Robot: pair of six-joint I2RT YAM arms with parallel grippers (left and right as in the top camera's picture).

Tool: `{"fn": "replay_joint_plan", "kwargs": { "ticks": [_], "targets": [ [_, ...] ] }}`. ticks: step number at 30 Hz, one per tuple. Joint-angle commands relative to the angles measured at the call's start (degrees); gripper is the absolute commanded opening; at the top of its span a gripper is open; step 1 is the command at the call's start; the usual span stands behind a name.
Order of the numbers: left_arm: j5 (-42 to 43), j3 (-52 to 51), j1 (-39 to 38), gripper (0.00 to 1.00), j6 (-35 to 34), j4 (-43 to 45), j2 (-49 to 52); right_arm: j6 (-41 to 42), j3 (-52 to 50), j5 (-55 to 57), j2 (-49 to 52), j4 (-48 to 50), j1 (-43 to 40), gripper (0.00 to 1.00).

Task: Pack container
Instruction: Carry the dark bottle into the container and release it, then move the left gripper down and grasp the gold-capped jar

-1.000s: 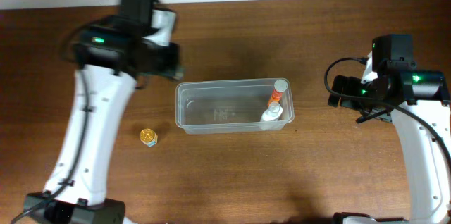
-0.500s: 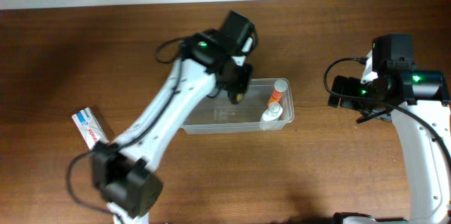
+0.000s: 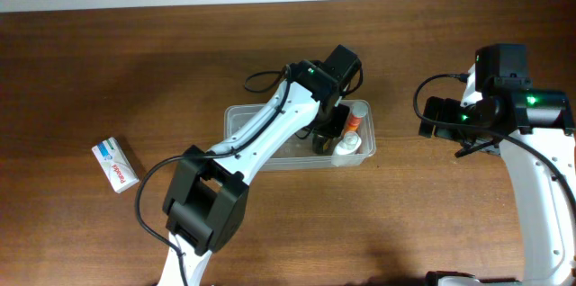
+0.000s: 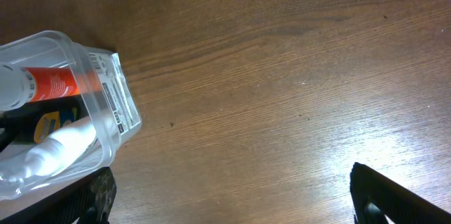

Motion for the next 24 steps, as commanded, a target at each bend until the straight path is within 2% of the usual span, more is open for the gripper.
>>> {"fn": "replay_joint_plan", "kwargs": {
  "ticks": [1, 4, 6, 9, 15, 24],
  "targets": [
    [0.4, 0.3, 0.2, 0.47, -0.6, 0.2, -0.3, -0.6, -0.4, -0.5, 0.3, 0.1, -0.4, 0.98],
    [0.3, 0.3, 0.2, 0.65, -0.1, 0.1, -0.3, -0.6, -0.4, -0.5, 0.3, 0.1, -0.4, 0.98],
    [-0.2, 0.7, 0.3, 0.72, 1.2, -0.1, -0.5, -0.6, -0.4, -0.5, 0.3, 0.1, -0.4, 0.98],
    [-2.9, 3.0, 0.9, 0.73, 1.1, -2.9, -1.3, -0.6, -0.4, -0.5, 0.3, 0.1, -0.4, 0.98],
    [-10.8, 11.5, 6.0, 0.78, 1.1, -15.2, -7.7, -1.5, -0.4, -0.5, 0.3, 0.0, -0.4, 0.98],
    [-11.0, 12.6, 22.1, 0.87, -0.7, -24.4, -22.6, -1.5, -0.4, -0.5, 0.3, 0.0, -0.4, 0.98]
  ]
}}
